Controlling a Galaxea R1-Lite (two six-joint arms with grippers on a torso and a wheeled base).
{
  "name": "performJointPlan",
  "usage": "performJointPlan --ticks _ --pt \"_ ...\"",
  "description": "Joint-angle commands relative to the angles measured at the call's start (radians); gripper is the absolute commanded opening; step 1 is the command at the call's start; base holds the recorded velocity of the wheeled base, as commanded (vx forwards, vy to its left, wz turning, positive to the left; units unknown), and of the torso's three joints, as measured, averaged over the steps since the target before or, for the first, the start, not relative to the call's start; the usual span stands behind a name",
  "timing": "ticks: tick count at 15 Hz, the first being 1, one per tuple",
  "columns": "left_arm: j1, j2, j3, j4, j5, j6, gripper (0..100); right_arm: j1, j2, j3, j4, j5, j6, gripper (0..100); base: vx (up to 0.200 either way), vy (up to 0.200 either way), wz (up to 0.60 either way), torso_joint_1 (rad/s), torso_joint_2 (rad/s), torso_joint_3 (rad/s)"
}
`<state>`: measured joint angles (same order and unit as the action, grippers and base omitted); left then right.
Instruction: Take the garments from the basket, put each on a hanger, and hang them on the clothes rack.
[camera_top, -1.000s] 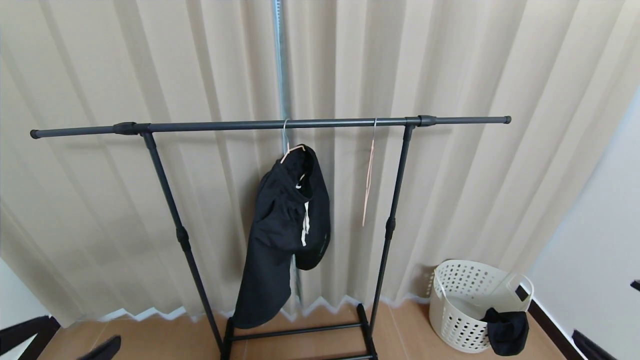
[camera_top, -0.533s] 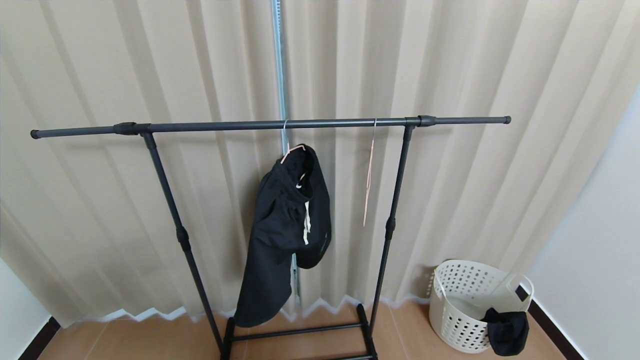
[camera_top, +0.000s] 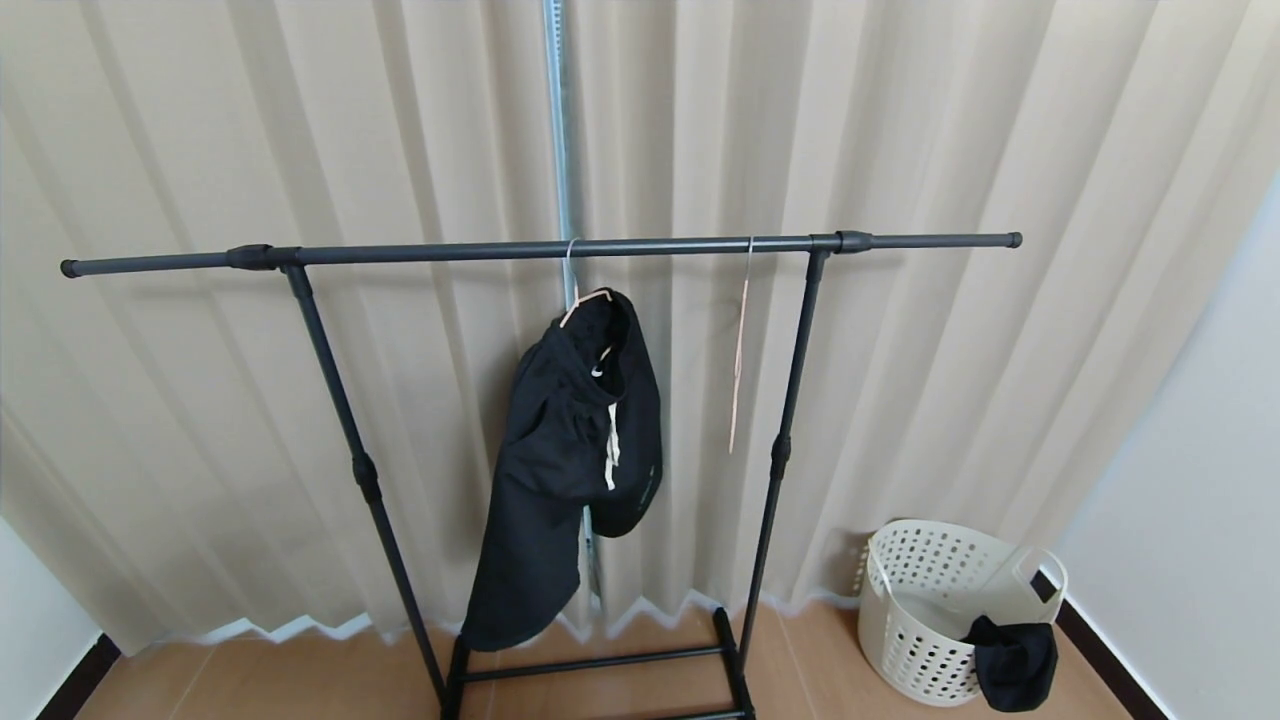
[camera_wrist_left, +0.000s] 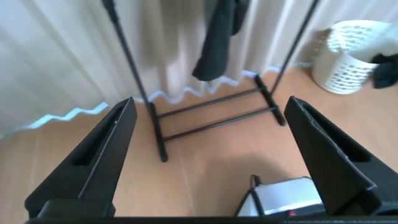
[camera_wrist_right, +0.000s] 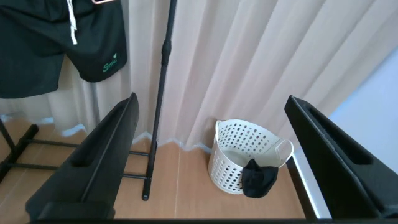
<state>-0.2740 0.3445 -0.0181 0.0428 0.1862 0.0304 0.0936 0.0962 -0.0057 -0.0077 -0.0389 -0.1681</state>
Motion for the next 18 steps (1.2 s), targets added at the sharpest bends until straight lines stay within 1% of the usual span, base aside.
performJointPlan --ticks 1,2,4,5,7,8,9,10,11,12,14,15,16,18 --pt "0.151 -0.005 -0.002 -0.001 -0.008 0.045 100 -0.003 0.002 0.000 0.000 0.002 -0.001 100 0.000 0.000 0.00 0.000 0.00 0.000" --pt "0.211 -0.058 -0.002 -0.001 -0.021 0.057 100 -0.002 0.002 -0.002 0.002 0.024 -0.001 100 0.000 0.000 0.00 0.000 0.00 0.000" --pt "0.222 -0.163 -0.002 -0.001 -0.022 0.063 100 -0.002 0.005 -0.003 0.008 0.065 -0.001 100 0.000 0.000 0.00 0.000 0.00 0.000" --pt "0.237 -0.190 -0.002 -0.001 -0.022 0.065 100 0.001 0.005 -0.003 0.009 0.068 -0.001 100 0.000 0.000 0.00 0.000 0.00 0.000" --pt "0.306 -0.260 -0.002 -0.001 -0.024 0.071 100 0.003 0.004 -0.003 0.009 0.079 -0.001 100 0.000 0.000 0.00 0.000 0.00 0.000" --pt "0.308 -0.271 -0.002 -0.003 -0.022 0.072 100 0.003 0.004 -0.003 0.009 0.080 -0.001 100 0.000 0.000 0.00 0.000 0.00 0.000" --pt "0.302 -0.282 0.000 -0.004 -0.024 0.055 100 0.003 0.002 -0.003 0.009 0.085 -0.001 100 0.000 0.000 0.00 0.000 0.00 0.000" --pt "0.263 -0.341 0.000 0.000 -0.091 0.019 100 0.005 0.005 -0.003 0.011 0.116 -0.001 100 0.000 0.000 0.00 0.000 0.00 0.000" --pt "0.268 -0.344 0.001 0.000 -0.139 0.016 100 0.005 0.010 -0.005 0.014 0.142 -0.002 100 0.000 0.000 0.00 0.000 0.00 0.000" --pt "0.269 -0.337 0.000 0.002 -0.154 0.016 100 0.005 0.008 -0.005 0.014 0.159 -0.007 100 0.000 0.000 0.00 0.000 0.00 0.000" --pt "0.269 -0.337 0.000 0.006 -0.159 0.014 100 -0.005 0.000 -0.003 0.008 0.136 -0.004 100 0.000 0.000 0.00 0.000 0.00 0.000" --pt "0.269 -0.337 0.000 0.006 -0.159 0.013 100 -0.031 -0.004 0.003 0.006 0.090 -0.005 100 0.000 0.000 0.00 0.000 0.00 0.000" --pt "0.269 -0.337 -0.002 0.006 -0.169 0.013 100 -0.087 -0.078 0.004 0.003 0.067 -0.005 100 0.000 0.000 0.00 0.000 0.00 0.000" --pt "0.269 -0.337 -0.003 0.006 -0.232 0.011 100 -0.091 -0.093 0.006 0.002 0.062 0.015 100 0.000 0.000 0.00 0.000 0.00 0.000"
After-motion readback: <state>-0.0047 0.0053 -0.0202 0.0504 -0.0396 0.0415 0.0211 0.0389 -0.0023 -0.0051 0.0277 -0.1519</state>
